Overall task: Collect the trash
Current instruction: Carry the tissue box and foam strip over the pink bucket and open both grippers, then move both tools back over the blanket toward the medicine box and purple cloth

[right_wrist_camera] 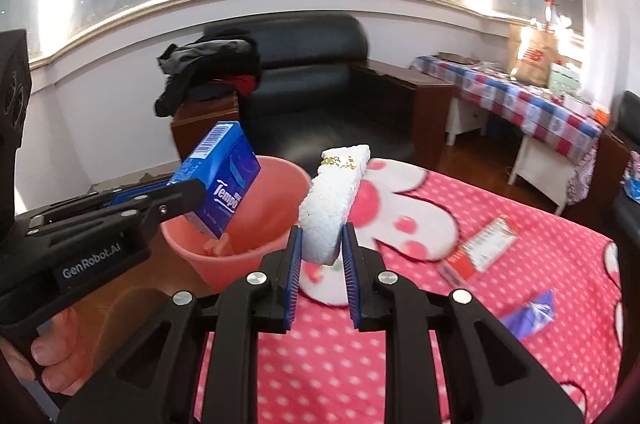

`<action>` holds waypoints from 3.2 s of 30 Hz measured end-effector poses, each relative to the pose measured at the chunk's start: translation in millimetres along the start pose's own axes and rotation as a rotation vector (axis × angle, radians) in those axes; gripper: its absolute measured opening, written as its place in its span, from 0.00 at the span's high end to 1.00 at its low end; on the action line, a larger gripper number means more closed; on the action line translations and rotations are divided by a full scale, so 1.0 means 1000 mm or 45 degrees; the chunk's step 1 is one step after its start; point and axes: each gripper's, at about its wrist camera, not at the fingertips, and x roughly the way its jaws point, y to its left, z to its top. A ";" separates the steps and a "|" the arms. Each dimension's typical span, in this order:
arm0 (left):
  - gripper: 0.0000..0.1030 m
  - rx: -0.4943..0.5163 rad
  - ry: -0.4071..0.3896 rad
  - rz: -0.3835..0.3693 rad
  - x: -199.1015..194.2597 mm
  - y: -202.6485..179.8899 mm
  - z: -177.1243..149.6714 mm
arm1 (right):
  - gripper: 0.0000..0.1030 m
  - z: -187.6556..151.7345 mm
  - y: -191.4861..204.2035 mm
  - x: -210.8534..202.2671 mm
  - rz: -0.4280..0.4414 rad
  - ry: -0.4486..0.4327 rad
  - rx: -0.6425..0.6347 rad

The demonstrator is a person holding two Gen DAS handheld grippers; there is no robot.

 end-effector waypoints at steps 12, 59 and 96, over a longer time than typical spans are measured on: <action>0.78 -0.146 0.037 0.134 0.018 0.080 0.004 | 0.80 0.017 0.052 0.058 0.132 0.082 -0.075; 0.77 -0.240 0.213 0.220 0.100 0.118 -0.015 | 0.80 -0.002 0.068 0.159 0.094 0.357 -0.033; 0.65 -0.154 0.102 0.133 0.050 0.070 0.001 | 0.59 -0.003 0.026 0.092 0.073 0.255 0.067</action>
